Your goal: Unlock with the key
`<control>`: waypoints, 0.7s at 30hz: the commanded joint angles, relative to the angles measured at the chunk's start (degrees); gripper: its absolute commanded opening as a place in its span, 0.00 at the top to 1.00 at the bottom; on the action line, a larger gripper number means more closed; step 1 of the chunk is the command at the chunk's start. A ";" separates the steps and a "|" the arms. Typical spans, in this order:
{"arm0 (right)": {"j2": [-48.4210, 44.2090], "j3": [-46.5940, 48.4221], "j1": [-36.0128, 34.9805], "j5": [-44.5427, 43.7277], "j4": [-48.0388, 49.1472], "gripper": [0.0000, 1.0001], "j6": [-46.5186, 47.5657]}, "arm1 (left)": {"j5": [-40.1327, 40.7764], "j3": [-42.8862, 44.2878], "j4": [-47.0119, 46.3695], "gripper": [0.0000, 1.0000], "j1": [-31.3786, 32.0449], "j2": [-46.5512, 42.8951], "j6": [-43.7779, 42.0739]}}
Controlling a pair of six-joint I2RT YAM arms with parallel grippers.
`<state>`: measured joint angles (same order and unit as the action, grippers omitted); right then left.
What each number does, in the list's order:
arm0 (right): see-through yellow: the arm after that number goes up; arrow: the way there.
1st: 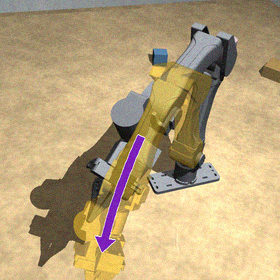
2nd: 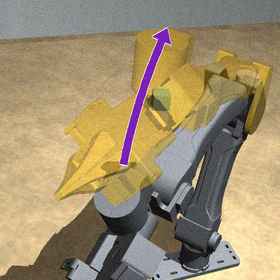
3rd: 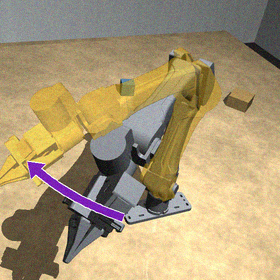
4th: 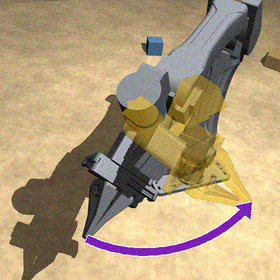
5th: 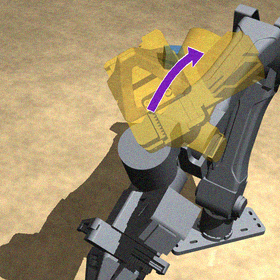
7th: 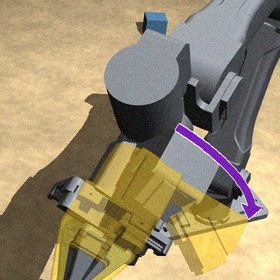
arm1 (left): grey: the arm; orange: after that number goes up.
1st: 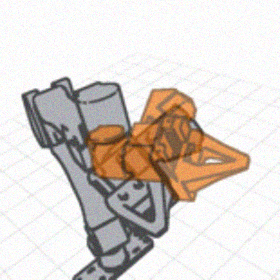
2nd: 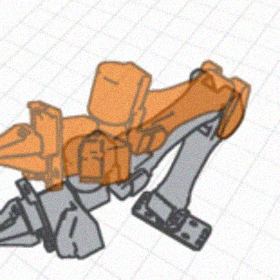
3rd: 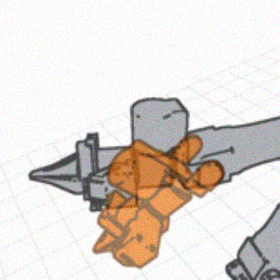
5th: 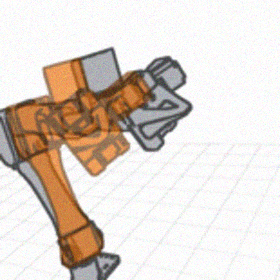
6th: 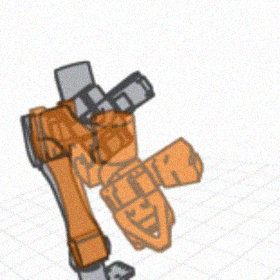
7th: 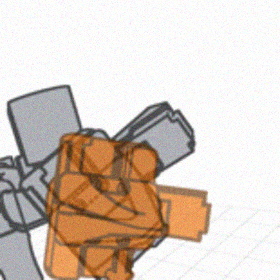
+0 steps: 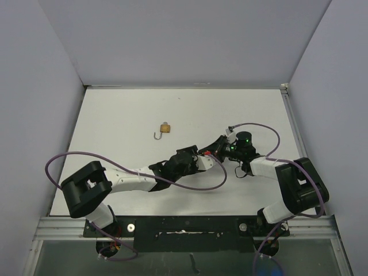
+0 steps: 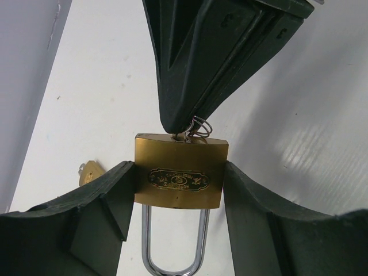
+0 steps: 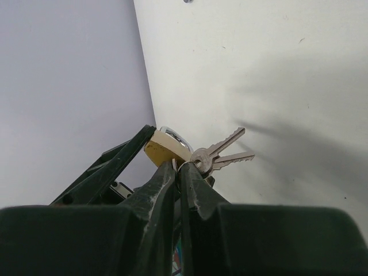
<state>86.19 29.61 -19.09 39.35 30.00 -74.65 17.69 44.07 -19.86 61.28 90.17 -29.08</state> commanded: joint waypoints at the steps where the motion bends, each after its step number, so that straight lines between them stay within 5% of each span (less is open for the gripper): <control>1: -0.01 2.72 -1.46 5.67 6.50 1.00 -5.63 | -3.07 5.14 -10.42 1.00 3.12 -0.01 -2.13; 5: -0.68 4.56 -1.47 5.08 2.69 1.00 -1.80 | -3.15 5.74 -9.35 1.00 3.25 0.05 -2.39; 9: -4.01 9.32 -1.85 0.06 -13.26 1.00 8.78 | -4.52 6.81 -6.43 1.00 3.15 -0.49 -1.90; 21: -5.03 10.36 -1.27 0.54 -14.62 0.88 13.42 | -10.58 7.10 -5.00 1.00 0.59 -1.40 2.40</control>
<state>82.89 36.34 -19.20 37.98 12.69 -63.22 17.54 46.04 -17.32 61.65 90.24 -29.02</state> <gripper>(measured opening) 0.092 0.549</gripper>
